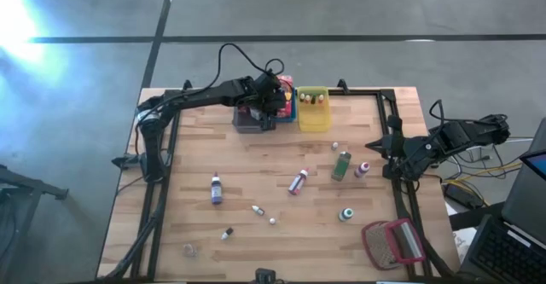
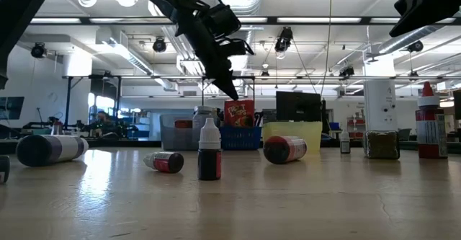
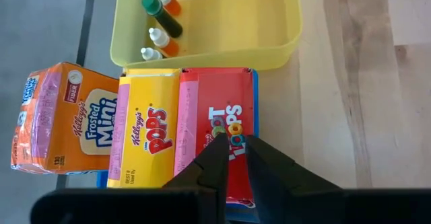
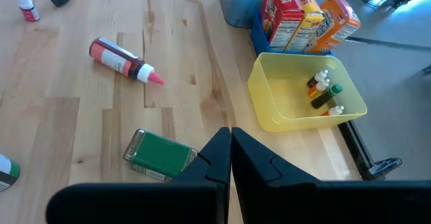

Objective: Pick & Place Kitchen Items
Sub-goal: Put the red cereal box into the blue bin, then move the black food coloring bottle to the center of the table

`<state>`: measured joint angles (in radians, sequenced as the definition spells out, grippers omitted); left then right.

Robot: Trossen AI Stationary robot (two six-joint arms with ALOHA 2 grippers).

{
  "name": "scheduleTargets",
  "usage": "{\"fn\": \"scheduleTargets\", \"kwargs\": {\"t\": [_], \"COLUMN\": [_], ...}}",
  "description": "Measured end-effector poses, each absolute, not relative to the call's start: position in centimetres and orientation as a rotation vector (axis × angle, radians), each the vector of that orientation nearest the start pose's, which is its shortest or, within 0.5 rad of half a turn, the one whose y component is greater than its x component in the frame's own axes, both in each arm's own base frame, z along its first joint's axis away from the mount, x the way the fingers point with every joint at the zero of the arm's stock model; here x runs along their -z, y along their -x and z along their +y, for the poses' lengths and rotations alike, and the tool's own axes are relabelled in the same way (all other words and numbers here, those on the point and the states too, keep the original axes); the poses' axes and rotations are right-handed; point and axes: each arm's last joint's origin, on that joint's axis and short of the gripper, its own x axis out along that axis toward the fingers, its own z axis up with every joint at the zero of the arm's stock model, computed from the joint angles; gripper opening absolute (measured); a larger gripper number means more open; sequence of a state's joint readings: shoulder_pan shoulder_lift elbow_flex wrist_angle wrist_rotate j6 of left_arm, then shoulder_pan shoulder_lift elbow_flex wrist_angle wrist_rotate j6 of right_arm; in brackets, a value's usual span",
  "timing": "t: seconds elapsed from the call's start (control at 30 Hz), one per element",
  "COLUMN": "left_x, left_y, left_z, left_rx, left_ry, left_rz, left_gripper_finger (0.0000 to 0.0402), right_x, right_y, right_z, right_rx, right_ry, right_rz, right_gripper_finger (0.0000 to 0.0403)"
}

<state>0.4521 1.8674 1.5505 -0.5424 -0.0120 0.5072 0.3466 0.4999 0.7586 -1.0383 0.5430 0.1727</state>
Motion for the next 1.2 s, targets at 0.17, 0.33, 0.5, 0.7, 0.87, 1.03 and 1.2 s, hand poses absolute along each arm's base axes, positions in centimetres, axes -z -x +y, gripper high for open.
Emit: {"fn": "scheduleTargets", "kwargs": {"t": [0.17, 0.33, 0.5, 0.7, 0.87, 1.03, 1.2], "left_x": [-26.8, -27.5, -28.0, -29.0, -30.1, -31.3, -33.6], "left_y": [-37.0, -37.1, -37.0, -36.8, -36.6, -36.1, -34.5], "left_z": [18.0, 18.0, 18.0, 17.9, 17.6, 17.1, 16.2], "left_rx": [-0.212, -0.214, -0.217, -0.232, -0.247, -0.261, -0.284], "left_ry": [-0.281, -0.283, -0.276, -0.271, -0.250, -0.209, -0.197], "left_rz": [0.923, 0.919, 0.930, 0.952, 0.977, 0.999, 0.991], "left_gripper_finger": [0.0055, 0.0055, 0.0055, 0.0055, 0.0055, 0.0055, 0.0055], "right_x": [-28.6, -28.6, -28.6, -28.6, -28.6, -28.6, -28.6], "right_y": [-7.6, -7.6, -7.6, -7.6, -7.6, -7.6, -7.6], "right_z": [1.2, 1.2, 1.2, 1.2, 1.2, 1.2, 1.2], "right_rx": [0.245, 0.245, 0.245, 0.246, 0.245, 0.245, 0.245], "right_ry": [0.171, 0.171, 0.171, 0.171, 0.171, 0.171, 0.171], "right_rz": [0.684, 0.684, 0.683, 0.684, 0.683, 0.683, 0.684], "right_gripper_finger": [0.0008, 0.0008, 0.0008, 0.0008, 0.0008, 0.0008, 0.0008]}}
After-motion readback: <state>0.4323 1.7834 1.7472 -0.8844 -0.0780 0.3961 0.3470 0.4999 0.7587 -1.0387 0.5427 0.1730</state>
